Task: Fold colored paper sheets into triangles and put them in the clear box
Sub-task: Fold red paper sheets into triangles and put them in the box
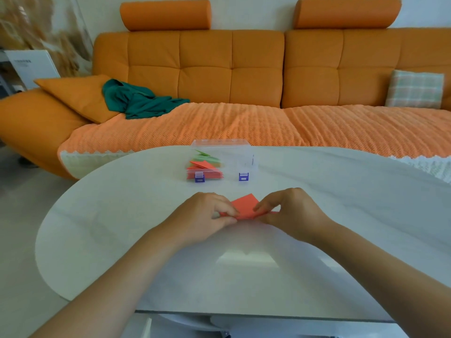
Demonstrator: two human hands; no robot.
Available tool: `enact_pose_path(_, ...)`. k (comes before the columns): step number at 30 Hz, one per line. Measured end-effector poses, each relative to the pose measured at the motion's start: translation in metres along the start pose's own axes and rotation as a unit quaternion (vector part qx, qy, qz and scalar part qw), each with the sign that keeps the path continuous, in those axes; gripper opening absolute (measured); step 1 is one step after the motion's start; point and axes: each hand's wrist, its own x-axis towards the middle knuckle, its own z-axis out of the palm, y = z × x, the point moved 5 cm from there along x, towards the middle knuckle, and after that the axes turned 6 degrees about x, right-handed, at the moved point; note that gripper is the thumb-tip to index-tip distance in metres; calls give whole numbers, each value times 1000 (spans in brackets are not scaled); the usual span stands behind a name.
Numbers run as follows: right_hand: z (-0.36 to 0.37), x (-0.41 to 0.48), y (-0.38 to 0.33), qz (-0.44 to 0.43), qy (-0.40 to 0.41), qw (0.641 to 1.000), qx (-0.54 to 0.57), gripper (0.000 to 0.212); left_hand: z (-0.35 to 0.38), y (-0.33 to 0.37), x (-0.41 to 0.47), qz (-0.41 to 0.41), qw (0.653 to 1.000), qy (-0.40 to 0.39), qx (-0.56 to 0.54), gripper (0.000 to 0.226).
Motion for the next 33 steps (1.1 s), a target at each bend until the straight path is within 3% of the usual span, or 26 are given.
enact_pose_path(5,0,-1,-3,19,-71,996,53,6,-1,-3,-3,-49,998,-40,-2,10)
enact_pose_path(10,-1,-3,-2,38,-65,992,101,8,-4,9,-6,-59,996,-45,-53,20)
enact_pose_path(15,-5,-7,-15,-14,2,994,106,15,-3,12,1,-48,998,49,-16,7)
enact_pose_path(18,-18,-4,-7,93,34,987,129,42,-10,14,1,-36,992,105,-56,17)
enact_pose_path(22,-19,-4,6,219,0,956,196,33,-16,25,-3,27,980,169,-98,21)
enact_pose_path(25,-14,-5,6,224,-35,918,324,20,-12,31,-4,59,980,170,-85,29)
enact_pose_path(28,-15,-4,10,231,-29,892,387,29,-7,36,-2,84,983,144,-71,23)
enact_pose_path(31,-20,-4,16,237,-26,891,385,21,-2,42,0,130,984,118,-21,13)
enact_pose_path(33,-24,-7,16,224,-37,910,346,20,-1,43,2,127,987,100,3,15)
